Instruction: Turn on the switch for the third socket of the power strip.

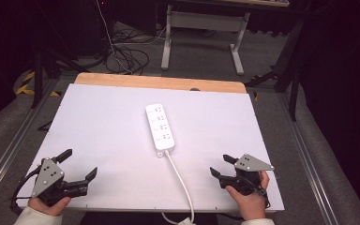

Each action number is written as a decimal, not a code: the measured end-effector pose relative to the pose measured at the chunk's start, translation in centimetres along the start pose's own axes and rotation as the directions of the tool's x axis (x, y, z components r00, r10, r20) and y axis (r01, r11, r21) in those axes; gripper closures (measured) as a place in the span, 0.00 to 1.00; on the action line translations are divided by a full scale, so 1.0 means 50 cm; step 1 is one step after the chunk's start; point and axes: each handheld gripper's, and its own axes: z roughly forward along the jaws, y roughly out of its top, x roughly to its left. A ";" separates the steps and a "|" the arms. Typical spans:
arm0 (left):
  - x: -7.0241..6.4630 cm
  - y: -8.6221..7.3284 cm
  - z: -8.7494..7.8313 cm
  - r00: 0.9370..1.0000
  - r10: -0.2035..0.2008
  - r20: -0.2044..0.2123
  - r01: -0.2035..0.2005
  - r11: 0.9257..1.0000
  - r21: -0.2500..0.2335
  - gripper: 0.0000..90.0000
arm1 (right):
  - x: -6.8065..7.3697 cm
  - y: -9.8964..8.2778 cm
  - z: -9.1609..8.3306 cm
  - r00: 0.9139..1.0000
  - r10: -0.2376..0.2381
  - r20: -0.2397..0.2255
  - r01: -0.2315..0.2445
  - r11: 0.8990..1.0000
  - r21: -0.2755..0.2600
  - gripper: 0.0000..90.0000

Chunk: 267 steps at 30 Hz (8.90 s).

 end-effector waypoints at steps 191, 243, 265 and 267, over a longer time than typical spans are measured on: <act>-0.003 -0.003 -0.001 1.000 0.018 0.017 -0.018 0.999 0.034 0.07 | 0.032 0.303 0.533 0.989 -0.035 -0.140 0.068 0.969 0.238 1.00; -0.005 -0.003 0.001 1.000 0.020 0.016 -0.021 0.999 0.040 0.07 | 0.043 0.297 0.536 0.994 -0.036 -0.104 0.060 0.968 0.245 1.00; -0.006 -0.002 0.005 1.000 0.021 0.019 -0.022 0.999 0.042 0.07 | 0.061 0.343 0.469 0.990 -0.077 -0.115 0.095 0.982 0.161 1.00; -0.006 -0.002 0.005 1.000 0.021 0.019 -0.022 0.999 0.042 0.07 | 0.062 0.348 0.461 0.990 -0.081 -0.116 0.099 0.984 0.151 1.00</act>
